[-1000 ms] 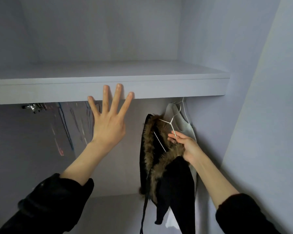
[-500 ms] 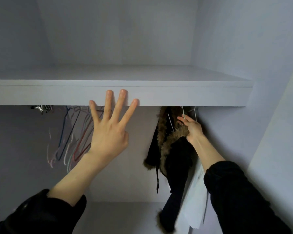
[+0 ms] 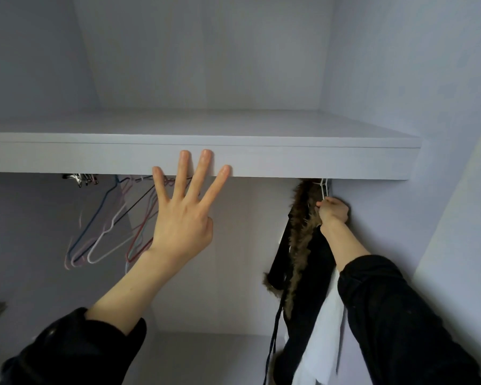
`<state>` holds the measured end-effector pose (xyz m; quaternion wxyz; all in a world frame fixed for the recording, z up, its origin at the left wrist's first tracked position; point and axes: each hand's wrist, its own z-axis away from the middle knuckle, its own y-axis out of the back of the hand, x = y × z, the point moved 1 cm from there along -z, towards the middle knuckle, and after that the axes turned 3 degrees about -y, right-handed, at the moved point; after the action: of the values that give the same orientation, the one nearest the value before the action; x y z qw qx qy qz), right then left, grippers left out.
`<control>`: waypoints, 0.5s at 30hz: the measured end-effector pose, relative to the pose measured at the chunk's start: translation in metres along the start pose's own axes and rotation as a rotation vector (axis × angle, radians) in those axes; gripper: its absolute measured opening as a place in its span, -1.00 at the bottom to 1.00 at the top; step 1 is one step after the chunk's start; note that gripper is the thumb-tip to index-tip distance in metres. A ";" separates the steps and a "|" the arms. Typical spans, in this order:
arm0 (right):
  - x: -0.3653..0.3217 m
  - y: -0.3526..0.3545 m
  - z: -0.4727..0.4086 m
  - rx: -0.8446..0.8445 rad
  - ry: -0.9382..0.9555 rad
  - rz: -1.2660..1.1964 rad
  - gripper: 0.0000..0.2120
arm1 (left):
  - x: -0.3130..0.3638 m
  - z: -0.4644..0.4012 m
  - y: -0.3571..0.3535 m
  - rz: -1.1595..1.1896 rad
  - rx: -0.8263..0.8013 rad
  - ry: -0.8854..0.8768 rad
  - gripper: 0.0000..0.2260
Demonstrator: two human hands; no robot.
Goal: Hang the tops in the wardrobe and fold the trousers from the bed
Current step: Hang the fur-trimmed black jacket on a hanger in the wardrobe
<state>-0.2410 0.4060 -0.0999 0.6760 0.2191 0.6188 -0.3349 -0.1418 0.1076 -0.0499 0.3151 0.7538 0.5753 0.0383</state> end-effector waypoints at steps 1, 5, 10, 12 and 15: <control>0.001 0.002 0.004 0.018 0.051 0.089 -0.69 | 0.000 0.000 0.000 -0.001 -0.010 0.002 -0.07; 0.001 0.018 0.028 0.036 0.291 0.472 -0.65 | 0.002 -0.001 0.007 -0.003 -0.060 0.016 -0.08; 0.015 0.033 0.079 -0.049 0.461 0.880 -0.56 | 0.005 0.005 0.016 0.085 -0.111 0.024 -0.16; 0.020 0.032 0.110 -0.097 0.493 1.053 -0.53 | 0.004 0.018 0.021 0.153 -0.169 0.040 -0.23; 0.027 0.024 0.165 -0.246 0.498 1.094 -0.50 | 0.003 0.051 0.028 0.283 -0.328 0.110 -0.33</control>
<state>-0.1096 0.3002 -0.1063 0.6053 0.4971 0.5900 0.1959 -0.0955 0.0842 -0.0767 0.3933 0.7624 0.4663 0.2161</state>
